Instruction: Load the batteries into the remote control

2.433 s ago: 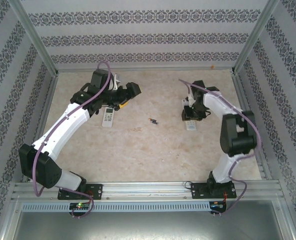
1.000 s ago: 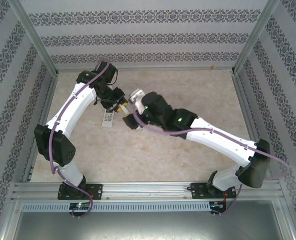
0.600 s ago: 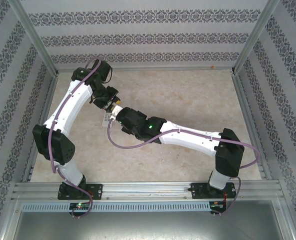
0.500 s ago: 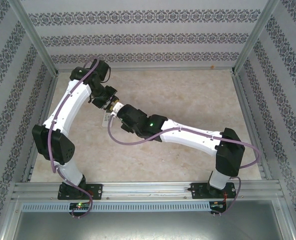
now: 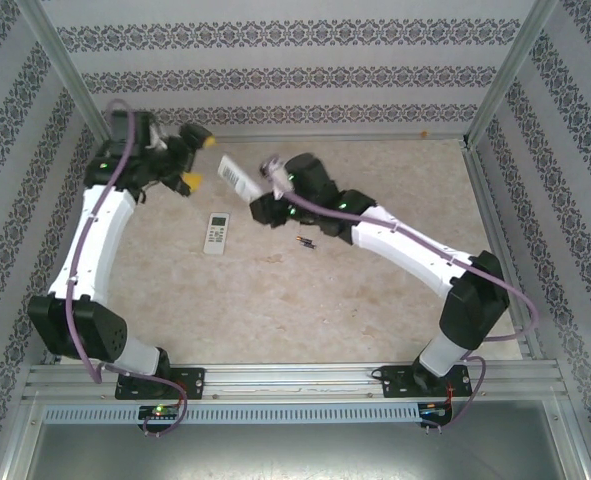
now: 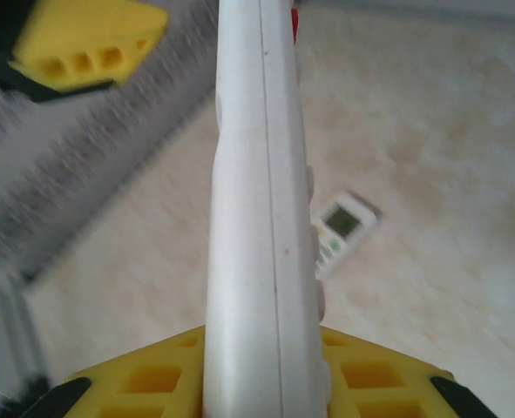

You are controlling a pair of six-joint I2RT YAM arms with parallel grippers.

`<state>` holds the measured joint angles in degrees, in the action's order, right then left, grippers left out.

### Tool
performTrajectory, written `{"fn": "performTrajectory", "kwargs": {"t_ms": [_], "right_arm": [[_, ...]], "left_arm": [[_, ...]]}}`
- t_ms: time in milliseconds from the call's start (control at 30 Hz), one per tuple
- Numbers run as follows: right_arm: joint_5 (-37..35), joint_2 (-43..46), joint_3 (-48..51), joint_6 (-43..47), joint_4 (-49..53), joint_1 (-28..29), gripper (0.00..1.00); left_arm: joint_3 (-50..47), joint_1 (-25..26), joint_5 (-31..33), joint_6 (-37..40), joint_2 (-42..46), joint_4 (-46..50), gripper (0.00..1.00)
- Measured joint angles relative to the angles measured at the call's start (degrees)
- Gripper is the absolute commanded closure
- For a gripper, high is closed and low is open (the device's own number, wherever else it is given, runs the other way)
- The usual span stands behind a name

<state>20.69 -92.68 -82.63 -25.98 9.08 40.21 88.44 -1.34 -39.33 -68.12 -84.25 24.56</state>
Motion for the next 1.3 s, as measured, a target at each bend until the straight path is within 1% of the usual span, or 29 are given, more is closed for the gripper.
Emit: {"fn": "performTrajectory", "kwargs": {"t_ms": [33, 100, 200, 267, 367, 433, 500, 633, 767, 800, 833, 867, 900, 933, 967, 1000, 1067, 1100, 1200, 1300], "right_arm": [[2.03, 0.74, 0.26, -3.8, -3.28, -1.44, 0.98], [4.92, 1.7, 0.26, -9.38, -8.0, -3.08, 0.98], [8.35, 2.4, 0.17, -16.46, -13.46, -3.89, 0.97], [10.21, 2.27, 0.0, -20.2, -15.78, -3.98, 0.97], [12.2, 1.77, -0.59, -24.7, -17.97, -4.0, 0.97], [13.09, 1.18, -1.16, -26.99, -19.63, -4.0, 0.97], [13.55, 0.79, -1.38, -28.61, -20.59, -3.98, 0.97], [14.16, 0.22, -1.77, -30.34, -22.62, -3.96, 0.97], [14.19, -0.02, -1.86, -32.09, -22.99, -3.96, 0.95], [14.14, -0.07, -1.86, -32.54, -23.1, -3.96, 0.94], [14.16, -0.07, -1.86, -33.07, -23.23, -3.96, 0.91], [14.21, -0.07, -1.9, -33.86, -23.54, -3.96, 0.84], [14.29, -0.07, -2.08, -34.56, -23.76, -3.96, 0.72], [14.36, -0.04, -2.25, -34.64, -23.78, -3.96, 0.62], [14.16, 0.0, -2.38, -34.53, -23.56, -3.96, 0.54], [13.11, 0.13, -2.36, -34.1, -23.12, -3.96, 0.49], [9.31, 1.27, -1.07, -34.12, -21.07, -4.02, 0.45], [6.62, 2.67, 0.9, -35.01, -20.46, -4.11, 0.44], [-0.68, 8.28, 7.48, -39.41, -17.73, -4.09, 0.36], [-7.28, 13.27, 12.13, -43.91, -13.2, -3.98, 0.33]], "left_arm": [[-1.4, -0.28, -2.43, -1.46, -0.13, -7.41, 0.14], [-3.8, 0.15, -6.14, -4.11, -0.57, -18.03, 0.14], [-4.7, 1.07, -10.21, -6.25, -1.7, -27.12, 0.15], [-4.68, 1.88, -11.8, -6.62, -1.99, -30.51, 0.18], [-4.68, 3.63, -13.81, -7.61, -2.19, -34.6, 0.3], [-4.7, 4.74, -14.86, -8.68, -2.45, -37.68, 0.4], [-4.72, 5.51, -15.76, -10.03, -2.84, -40.52, 0.46], [-5.22, 6.16, -17.27, -13.2, -4.17, -46.27, 0.62], [-6.8, 6.32, -17.68, -15.52, -4.87, -50.64, 0.71], [-7.04, 6.32, -17.7, -15.78, -4.94, -51.34, 0.75], [-7.21, 6.32, -17.86, -15.93, -5.05, -52.19, 0.82], [-7.23, 6.34, -18.05, -15.85, -5.18, -53.07, 0.89], [-7.26, 6.34, -18.14, -15.34, -5.31, -54.21, 0.98], [-7.26, 6.34, -18.18, -14.99, -5.31, -54.93, 1.0], [-7.26, 6.34, -18.29, -14.73, -5.29, -55.1, 1.0], [-7.26, 6.45, -18.73, -14.14, -5.18, -54.88, 1.0], [-7.21, 6.71, -18.71, -10.36, -4.7, -52.09, 1.0], [-7.21, 7.06, -18.08, -6.67, -4.02, -49.13, 1.0], [-7.91, 8.63, -13.35, 5.73, -1.2, -39.41, 1.0], [-12.22, 9.55, -7.54, 15.82, 4.04, -35.47, 1.0]]}}
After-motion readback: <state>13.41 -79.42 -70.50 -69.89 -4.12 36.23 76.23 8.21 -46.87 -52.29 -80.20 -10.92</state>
